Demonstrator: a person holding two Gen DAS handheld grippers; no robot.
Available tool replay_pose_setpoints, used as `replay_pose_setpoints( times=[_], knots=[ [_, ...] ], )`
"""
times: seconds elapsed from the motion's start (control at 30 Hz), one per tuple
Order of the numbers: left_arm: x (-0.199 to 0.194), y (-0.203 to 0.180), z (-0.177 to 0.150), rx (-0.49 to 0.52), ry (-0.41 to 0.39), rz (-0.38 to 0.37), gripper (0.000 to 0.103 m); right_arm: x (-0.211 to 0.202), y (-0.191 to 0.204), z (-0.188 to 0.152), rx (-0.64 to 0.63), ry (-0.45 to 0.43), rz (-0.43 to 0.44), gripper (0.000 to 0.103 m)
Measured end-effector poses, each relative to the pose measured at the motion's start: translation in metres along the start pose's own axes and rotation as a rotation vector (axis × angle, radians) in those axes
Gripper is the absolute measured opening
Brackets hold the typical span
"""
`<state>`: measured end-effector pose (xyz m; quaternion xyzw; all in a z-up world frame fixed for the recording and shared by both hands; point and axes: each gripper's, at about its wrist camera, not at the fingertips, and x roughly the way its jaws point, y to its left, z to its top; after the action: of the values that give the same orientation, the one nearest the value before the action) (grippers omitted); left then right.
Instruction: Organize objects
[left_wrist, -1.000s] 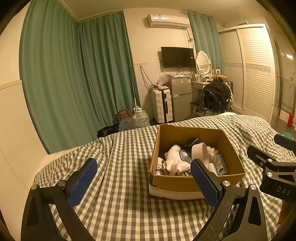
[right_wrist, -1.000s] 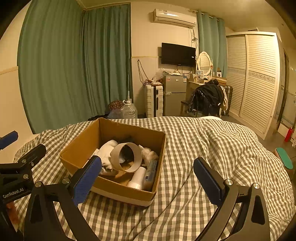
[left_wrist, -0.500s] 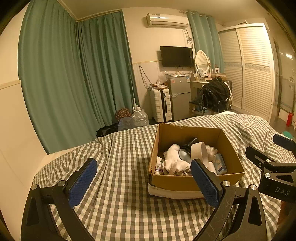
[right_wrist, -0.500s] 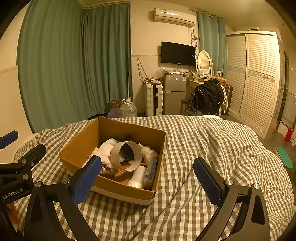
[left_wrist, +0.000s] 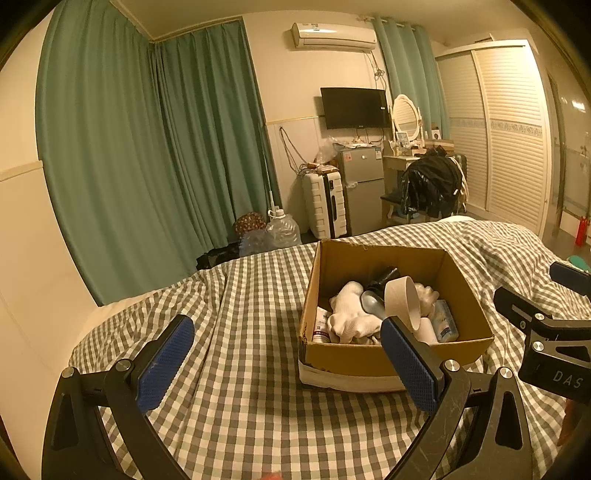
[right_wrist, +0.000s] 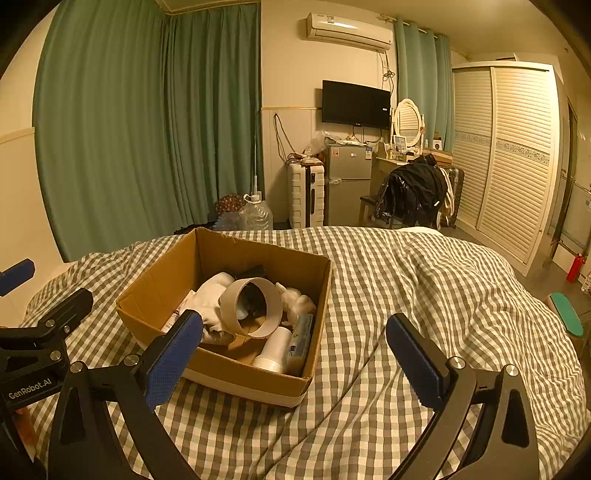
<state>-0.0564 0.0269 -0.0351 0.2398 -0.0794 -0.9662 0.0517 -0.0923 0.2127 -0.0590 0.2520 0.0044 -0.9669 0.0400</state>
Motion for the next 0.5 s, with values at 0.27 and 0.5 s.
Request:
replay_pose_setpoints(
  times=[0.27,0.5],
  knots=[
    [-0.0001,0.0005,-0.0005,-0.002,0.001,-0.002,0.103,0.0003,0.0004,-0.0009,-0.003,0.006,-0.001,0.100],
    [-0.0026,-0.0010,-0.0009,-0.003,-0.004,-0.011,0.103,0.0019,0.0016,-0.0027,-0.005,0.014,-0.004,0.100]
  ],
)
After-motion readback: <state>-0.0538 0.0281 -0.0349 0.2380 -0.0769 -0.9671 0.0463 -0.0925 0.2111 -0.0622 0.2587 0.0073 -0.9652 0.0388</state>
